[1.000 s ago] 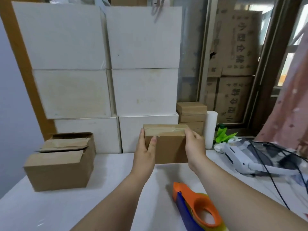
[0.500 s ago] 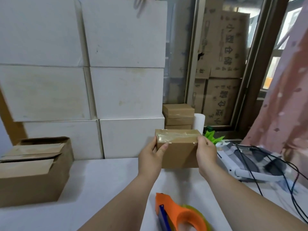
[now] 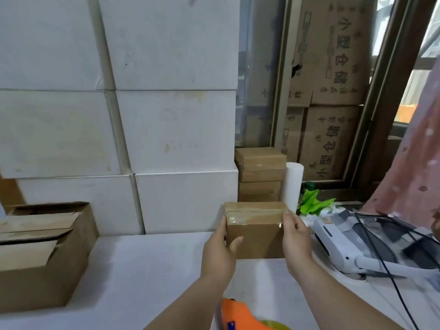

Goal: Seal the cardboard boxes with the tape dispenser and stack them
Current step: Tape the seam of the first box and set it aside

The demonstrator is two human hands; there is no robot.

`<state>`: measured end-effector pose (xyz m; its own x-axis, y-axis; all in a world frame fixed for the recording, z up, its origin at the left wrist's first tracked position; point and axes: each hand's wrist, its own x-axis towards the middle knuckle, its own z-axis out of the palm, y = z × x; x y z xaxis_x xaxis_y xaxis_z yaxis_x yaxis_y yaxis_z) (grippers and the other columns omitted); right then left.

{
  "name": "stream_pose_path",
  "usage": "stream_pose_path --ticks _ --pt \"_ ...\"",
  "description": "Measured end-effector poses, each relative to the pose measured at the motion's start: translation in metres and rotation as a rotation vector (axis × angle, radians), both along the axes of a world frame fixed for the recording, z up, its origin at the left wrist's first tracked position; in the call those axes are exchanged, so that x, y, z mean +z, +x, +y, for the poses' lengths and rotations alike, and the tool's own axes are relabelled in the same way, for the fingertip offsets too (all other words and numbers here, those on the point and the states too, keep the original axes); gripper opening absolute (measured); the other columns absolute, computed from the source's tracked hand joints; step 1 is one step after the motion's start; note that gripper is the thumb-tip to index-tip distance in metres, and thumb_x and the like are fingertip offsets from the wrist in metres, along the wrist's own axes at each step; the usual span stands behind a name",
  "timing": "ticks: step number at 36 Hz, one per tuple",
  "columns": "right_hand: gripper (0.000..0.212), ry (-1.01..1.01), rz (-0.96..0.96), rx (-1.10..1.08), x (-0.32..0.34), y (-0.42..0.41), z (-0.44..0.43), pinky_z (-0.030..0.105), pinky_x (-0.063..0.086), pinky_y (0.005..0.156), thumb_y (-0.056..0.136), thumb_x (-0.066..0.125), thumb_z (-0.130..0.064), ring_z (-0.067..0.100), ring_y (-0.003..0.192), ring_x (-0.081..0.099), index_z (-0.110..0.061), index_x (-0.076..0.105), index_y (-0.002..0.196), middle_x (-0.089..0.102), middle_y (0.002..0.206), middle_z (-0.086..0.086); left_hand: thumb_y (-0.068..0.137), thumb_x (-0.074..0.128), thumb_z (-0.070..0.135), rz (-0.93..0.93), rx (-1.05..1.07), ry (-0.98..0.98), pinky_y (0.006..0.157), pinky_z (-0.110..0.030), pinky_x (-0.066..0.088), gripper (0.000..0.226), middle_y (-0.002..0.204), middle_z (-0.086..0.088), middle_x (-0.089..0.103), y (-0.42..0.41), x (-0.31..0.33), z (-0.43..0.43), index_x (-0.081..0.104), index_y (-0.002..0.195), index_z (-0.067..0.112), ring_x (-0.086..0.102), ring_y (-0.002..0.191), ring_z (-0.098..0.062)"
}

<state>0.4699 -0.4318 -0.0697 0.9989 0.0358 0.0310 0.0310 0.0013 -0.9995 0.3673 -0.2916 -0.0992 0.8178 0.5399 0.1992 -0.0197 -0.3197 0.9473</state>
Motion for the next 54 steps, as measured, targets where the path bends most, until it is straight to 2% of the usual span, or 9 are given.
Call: stream_pose_path --ticks 3,6,13,19,28,33,42,49,54 --pt "0.038 -0.007 0.007 -0.022 -0.003 0.005 0.001 0.044 0.044 0.105 0.104 0.050 -0.049 0.023 0.116 0.058 -0.027 0.068 0.129 0.066 0.121 -0.001 0.101 0.066 0.016 0.072 -0.013 0.034 0.090 -0.008 0.049 0.057 0.117 0.026 0.071 0.004 -0.011 0.007 0.050 0.140 0.054 0.064 0.113 0.005" --pt "0.045 -0.011 0.008 -0.038 -0.004 0.006 0.001 0.042 0.042 0.108 0.103 0.050 -0.055 0.017 0.120 0.051 -0.030 0.064 0.138 0.059 0.127 -0.010 0.098 0.069 0.017 0.107 -0.022 0.046 0.094 -0.015 0.054 0.040 0.113 0.024 0.074 0.006 -0.022 0.013 0.064 0.130 0.040 0.066 0.109 0.005" --pt "0.056 0.059 0.074 -0.021 -0.004 0.002 -0.001 0.036 0.037 0.101 0.098 0.051 -0.065 0.015 0.121 0.048 -0.031 0.062 0.141 0.054 0.126 -0.011 0.097 0.068 0.020 0.146 -0.032 0.094 0.081 -0.005 0.049 0.039 0.108 0.023 0.076 0.007 -0.033 0.018 0.066 0.131 0.040 0.067 0.101 0.010" --pt "0.070 -0.008 0.124 0.007 0.008 0.003 -0.004 0.046 0.032 0.116 0.098 0.043 -0.071 0.029 0.146 0.041 -0.026 0.053 0.150 0.049 0.158 0.004 0.100 0.065 0.023 0.172 -0.042 0.134 0.073 -0.001 0.045 0.031 0.111 0.020 0.072 0.006 -0.024 0.016 0.063 0.130 0.033 0.066 0.100 0.004" --pt "0.056 -0.084 0.114 0.035 0.018 0.004 -0.004 0.039 0.035 0.103 0.105 0.043 -0.057 0.030 0.140 0.046 -0.026 0.053 0.150 0.053 0.153 0.005 0.100 0.062 0.018 0.205 -0.011 0.166 0.084 -0.012 0.048 0.033 0.115 0.012 0.073 0.015 -0.022 0.012 0.064 0.132 0.028 0.067 0.107 -0.007" --pt "0.054 -0.059 0.080 0.048 0.014 0.004 -0.003 0.036 0.034 0.100 0.106 0.041 -0.056 0.022 0.128 0.047 -0.028 0.052 0.151 0.053 0.151 0.003 0.098 0.064 0.012 0.198 0.018 0.154 0.080 -0.011 0.048 0.031 0.108 0.012 0.072 0.018 -0.024 0.011 0.067 0.125 0.027 0.067 0.101 -0.005" --pt "0.063 -0.079 0.146 0.035 0.020 0.000 -0.003 0.043 0.033 0.112 0.103 0.037 -0.065 0.030 0.145 0.041 -0.028 0.050 0.153 0.049 0.158 0.004 0.093 0.048 0.001 0.279 0.031 0.295 0.060 -0.007 0.041 0.029 0.082 0.014 0.062 0.015 -0.025 0.015 0.061 0.095 0.028 0.058 0.074 -0.004" --pt "0.062 -0.298 0.072 0.000 0.034 0.008 -0.013 0.049 0.040 0.108 0.102 0.038 -0.064 0.035 0.129 0.052 -0.023 0.056 0.145 0.057 0.149 0.010 0.089 0.047 0.002 0.401 0.040 0.310 0.083 -0.023 0.054 0.044 0.121 0.006 0.065 -0.003 -0.008 0.030 0.061 0.124 0.023 0.063 0.107 -0.015" --pt "0.067 -0.805 -0.087 -0.014 0.050 0.003 -0.021 0.051 0.037 0.110 0.102 0.034 -0.060 0.037 0.141 0.047 -0.018 0.047 0.153 0.050 0.157 0.010 0.094 0.048 0.004 0.596 0.039 0.447 0.102 -0.025 0.043 0.044 0.150 -0.009 0.045 -0.028 0.015 0.046 0.049 0.137 0.006 0.048 0.136 -0.025"
